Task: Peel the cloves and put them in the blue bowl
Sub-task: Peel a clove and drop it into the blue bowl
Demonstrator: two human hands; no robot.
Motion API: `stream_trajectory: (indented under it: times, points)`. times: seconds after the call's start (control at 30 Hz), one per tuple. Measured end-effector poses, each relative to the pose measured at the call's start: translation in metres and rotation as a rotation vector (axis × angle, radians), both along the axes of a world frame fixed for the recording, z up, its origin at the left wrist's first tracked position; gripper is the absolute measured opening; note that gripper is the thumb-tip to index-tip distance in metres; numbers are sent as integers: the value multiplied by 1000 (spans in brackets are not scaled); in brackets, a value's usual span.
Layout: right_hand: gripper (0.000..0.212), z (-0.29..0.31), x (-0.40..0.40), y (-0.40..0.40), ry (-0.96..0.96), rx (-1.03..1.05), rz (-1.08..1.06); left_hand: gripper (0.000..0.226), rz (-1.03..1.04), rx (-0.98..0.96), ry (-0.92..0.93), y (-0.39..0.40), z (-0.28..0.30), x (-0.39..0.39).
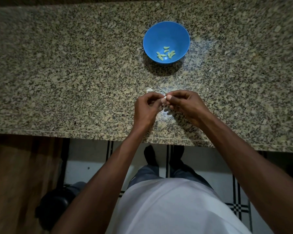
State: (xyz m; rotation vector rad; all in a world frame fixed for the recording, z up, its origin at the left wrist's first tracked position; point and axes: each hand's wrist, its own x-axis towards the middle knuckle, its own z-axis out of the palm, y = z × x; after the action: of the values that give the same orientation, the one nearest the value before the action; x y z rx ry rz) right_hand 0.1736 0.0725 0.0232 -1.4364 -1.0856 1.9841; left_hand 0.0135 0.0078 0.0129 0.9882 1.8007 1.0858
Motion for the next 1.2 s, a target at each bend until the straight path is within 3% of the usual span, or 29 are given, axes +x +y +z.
stream_trajectory:
  times: [0.27,0.47,0.57,0.87,1.0,1.13,1.2]
  points:
    - [11,3,1,3,-100,-5,85,8,-137,-32,33,3,-4,-13]
    - [16,3,0,17,75,-421,80,13,-226,-30,-125,9,-2,-27]
    - [16,1,-2,23,134,-512,34,15,-215,-7,-171,10,-4,-26]
    - [12,1,1,19,25,-245,-22,20,-25,-33,-282,4,-11,-22]
    - [14,-7,4,13,-230,137,127,25,22,-47,-301,1,-15,-23]
    - [16,-6,2,12,-536,400,284,23,26,-30,-277,-3,-14,-23]
    - [17,-6,0,9,-590,481,287,21,18,-20,-251,-4,-13,-22]
